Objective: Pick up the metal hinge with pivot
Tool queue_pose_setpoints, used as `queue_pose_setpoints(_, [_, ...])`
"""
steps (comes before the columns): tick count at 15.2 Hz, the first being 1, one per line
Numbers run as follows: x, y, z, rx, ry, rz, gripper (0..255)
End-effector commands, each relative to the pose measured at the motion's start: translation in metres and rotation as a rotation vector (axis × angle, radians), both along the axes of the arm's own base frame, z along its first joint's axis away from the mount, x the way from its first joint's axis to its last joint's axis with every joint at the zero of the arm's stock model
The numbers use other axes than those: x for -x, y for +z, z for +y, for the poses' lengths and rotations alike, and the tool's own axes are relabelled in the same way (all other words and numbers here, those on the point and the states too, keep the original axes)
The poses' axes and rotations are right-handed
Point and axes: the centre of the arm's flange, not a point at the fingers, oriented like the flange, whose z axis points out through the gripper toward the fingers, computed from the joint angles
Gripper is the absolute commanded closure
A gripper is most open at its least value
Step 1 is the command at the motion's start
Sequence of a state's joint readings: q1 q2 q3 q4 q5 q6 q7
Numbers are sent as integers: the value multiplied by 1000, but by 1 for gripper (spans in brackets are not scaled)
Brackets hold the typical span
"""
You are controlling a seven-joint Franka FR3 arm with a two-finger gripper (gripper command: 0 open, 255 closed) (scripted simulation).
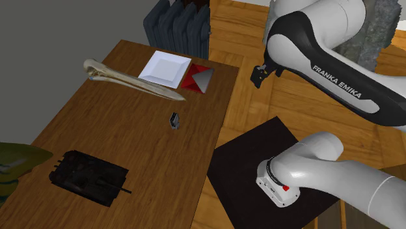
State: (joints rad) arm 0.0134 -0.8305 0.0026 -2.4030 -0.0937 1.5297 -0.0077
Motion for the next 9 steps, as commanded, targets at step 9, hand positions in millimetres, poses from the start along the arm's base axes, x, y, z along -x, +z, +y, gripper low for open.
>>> queue_pose_setpoints(9, [-46, -31, 90, -19, 94, 44, 0])
